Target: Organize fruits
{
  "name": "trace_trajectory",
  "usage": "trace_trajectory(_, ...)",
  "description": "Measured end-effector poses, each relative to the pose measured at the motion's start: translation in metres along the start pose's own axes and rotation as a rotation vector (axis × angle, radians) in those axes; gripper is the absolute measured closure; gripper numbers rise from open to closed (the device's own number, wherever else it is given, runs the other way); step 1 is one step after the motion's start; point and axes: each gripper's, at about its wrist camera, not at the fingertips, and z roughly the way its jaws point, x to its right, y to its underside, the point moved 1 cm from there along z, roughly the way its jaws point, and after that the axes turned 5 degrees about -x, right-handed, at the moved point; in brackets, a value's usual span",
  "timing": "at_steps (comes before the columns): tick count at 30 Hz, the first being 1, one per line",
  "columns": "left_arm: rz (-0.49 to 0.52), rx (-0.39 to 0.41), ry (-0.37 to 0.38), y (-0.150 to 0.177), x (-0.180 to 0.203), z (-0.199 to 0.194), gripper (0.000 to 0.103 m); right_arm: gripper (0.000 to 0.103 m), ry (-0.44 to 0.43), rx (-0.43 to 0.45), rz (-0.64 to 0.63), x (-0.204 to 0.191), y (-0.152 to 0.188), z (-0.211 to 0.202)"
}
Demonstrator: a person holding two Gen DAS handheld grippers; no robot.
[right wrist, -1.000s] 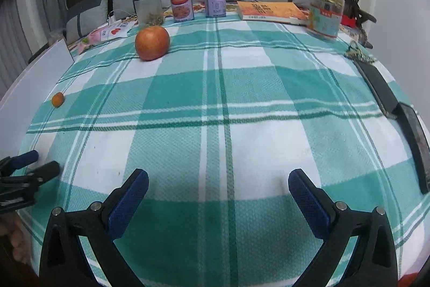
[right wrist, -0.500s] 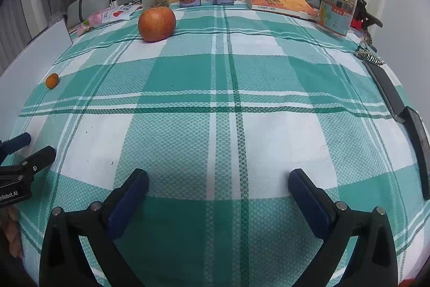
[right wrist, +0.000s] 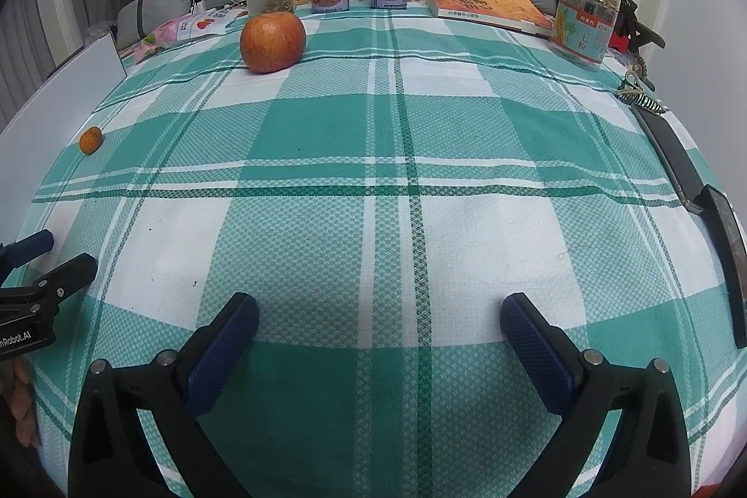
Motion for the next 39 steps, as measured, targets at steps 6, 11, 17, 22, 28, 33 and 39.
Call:
trace_trajectory(6, 0.0, 0.0, 0.0, 0.0, 0.0, 0.0, 0.003, 0.0, -0.001, 0.0, 0.0, 0.0, 0.0, 0.0)
trace_trajectory(11, 0.0, 0.0, 0.0, 0.0, 0.0, 0.0, 0.003, 0.0, -0.001, 0.0, -0.001, 0.0, 0.0, 0.0)
trace_trajectory(17, 0.0, 0.0, -0.001, 0.0, 0.0, 0.0, 0.002, 0.0, -0.001, 0.0, -0.001, 0.0, 0.0, 0.0)
trace_trajectory(22, -0.003, 0.0, 0.005, 0.0, -0.001, 0.0, 0.003, 0.0, -0.002, 0.0, -0.001, 0.001, 0.0, 0.0)
trace_trajectory(28, -0.148, 0.044, 0.156, -0.013, -0.048, -0.008, 0.004, 0.0, -0.001, 0.0, -0.001, 0.0, 0.0, 0.0)
trace_trajectory(33, -0.176, 0.019, 0.045, -0.068, -0.096, 0.022, 0.006, 0.0, -0.004, -0.002, -0.002, 0.001, 0.0, 0.001)
trace_trajectory(39, -0.086, 0.011, -0.031, -0.087, -0.094, 0.047, 0.04, 0.0, -0.004, -0.002, -0.002, 0.0, -0.001, 0.001)
